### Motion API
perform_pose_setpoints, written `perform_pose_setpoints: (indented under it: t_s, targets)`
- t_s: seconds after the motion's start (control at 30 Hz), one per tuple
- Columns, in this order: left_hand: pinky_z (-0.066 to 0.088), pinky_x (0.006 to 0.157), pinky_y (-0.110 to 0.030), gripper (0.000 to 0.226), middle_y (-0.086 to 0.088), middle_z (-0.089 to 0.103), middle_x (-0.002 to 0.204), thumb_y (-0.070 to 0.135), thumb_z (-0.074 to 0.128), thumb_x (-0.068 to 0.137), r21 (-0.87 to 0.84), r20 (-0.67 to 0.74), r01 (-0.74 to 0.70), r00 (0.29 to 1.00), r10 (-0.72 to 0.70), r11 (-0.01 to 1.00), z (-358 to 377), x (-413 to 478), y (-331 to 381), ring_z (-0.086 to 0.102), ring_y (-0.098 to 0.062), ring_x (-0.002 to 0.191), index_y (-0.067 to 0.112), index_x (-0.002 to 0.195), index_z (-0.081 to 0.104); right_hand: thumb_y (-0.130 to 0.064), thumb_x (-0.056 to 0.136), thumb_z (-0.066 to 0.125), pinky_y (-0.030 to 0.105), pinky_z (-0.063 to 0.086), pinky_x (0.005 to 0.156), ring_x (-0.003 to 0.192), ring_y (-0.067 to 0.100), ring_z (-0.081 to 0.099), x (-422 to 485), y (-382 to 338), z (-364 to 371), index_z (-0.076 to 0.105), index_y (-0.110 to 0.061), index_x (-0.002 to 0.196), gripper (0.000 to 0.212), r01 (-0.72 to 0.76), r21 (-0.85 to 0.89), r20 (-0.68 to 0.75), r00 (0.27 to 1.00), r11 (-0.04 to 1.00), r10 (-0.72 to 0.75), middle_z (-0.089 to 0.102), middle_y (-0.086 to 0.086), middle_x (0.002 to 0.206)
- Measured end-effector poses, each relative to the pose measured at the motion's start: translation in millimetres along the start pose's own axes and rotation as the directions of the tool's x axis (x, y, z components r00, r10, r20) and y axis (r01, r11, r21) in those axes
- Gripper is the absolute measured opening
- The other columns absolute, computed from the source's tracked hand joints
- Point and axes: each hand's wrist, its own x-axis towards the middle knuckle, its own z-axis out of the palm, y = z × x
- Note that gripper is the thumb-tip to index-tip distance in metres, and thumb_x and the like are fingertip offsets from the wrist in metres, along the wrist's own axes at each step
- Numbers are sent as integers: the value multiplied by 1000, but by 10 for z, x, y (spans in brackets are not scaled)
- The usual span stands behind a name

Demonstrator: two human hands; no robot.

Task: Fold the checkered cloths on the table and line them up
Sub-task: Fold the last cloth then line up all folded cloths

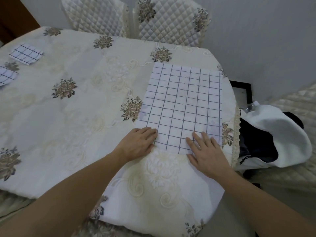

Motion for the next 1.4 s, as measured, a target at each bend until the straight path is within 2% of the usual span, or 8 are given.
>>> perform_pose_setpoints:
  t_s: [0.17,0.3,0.57,0.77,0.97,1.07,1.23,1.4]
  targets:
    - [57,75,-39,44,-7,66,126,20,76,77,-32,-13,19,1000,-19,999,20,39,-56,65,-28,111,9,118,66,-55,98,34,59,40,105,138,42,40,-16,14,1,45,-14,146,64,8,12,-38,999,1000,-8,47,13,149]
    - [56,71,-37,36,-5,69,121,26,48,91,-68,-61,13,998,-18,998,0,35,-78,67,-27,105,10,115,70,-57,97,39,57,40,107,139,38,42,-75,52,39,45,-13,147,66,3,46,-82,997,999,1,48,11,148]
    - [58,73,-38,37,-4,71,117,20,48,89,-130,-77,21,997,-32,991,-88,-278,74,69,-28,98,12,118,70,-28,93,37,51,47,104,131,33,53,-286,99,89,57,-14,136,50,48,148,-162,986,988,-24,57,6,140]
    - [58,80,-37,33,-3,72,116,19,48,93,-218,-71,24,997,-40,976,-188,-775,396,69,-25,99,13,116,71,-28,94,38,49,49,102,129,30,55,-707,-110,49,58,-19,135,47,69,242,-129,991,968,-39,60,2,139]
    - [59,82,-36,47,-5,72,116,34,31,106,-299,-58,57,995,-78,952,-181,-1416,855,69,-25,100,11,117,72,-31,95,40,46,48,104,133,27,51,-1238,-408,74,56,-22,139,48,94,307,-75,994,947,-74,57,0,142]
    - [59,84,-34,58,-1,70,121,39,19,108,-315,-8,69,997,-76,946,-248,-1640,980,67,-22,105,16,122,70,-31,95,48,42,46,104,133,25,52,-1432,-491,93,55,-24,140,46,133,317,-93,990,939,-108,57,-2,142]
    - [59,85,-37,44,10,65,130,44,33,104,-389,122,156,986,-117,908,-436,-1923,1148,65,-13,113,27,125,68,-29,99,48,31,50,96,128,18,56,-1726,-570,-7,54,-32,140,41,142,383,-67,990,913,-125,58,-11,140]
    - [46,92,-20,74,11,66,128,65,11,97,-512,275,281,949,-155,811,-780,-2097,1374,61,-8,111,25,127,65,-31,100,55,21,44,99,128,8,53,-1992,-516,-63,49,-46,141,44,95,497,82,984,863,-156,53,-20,142]
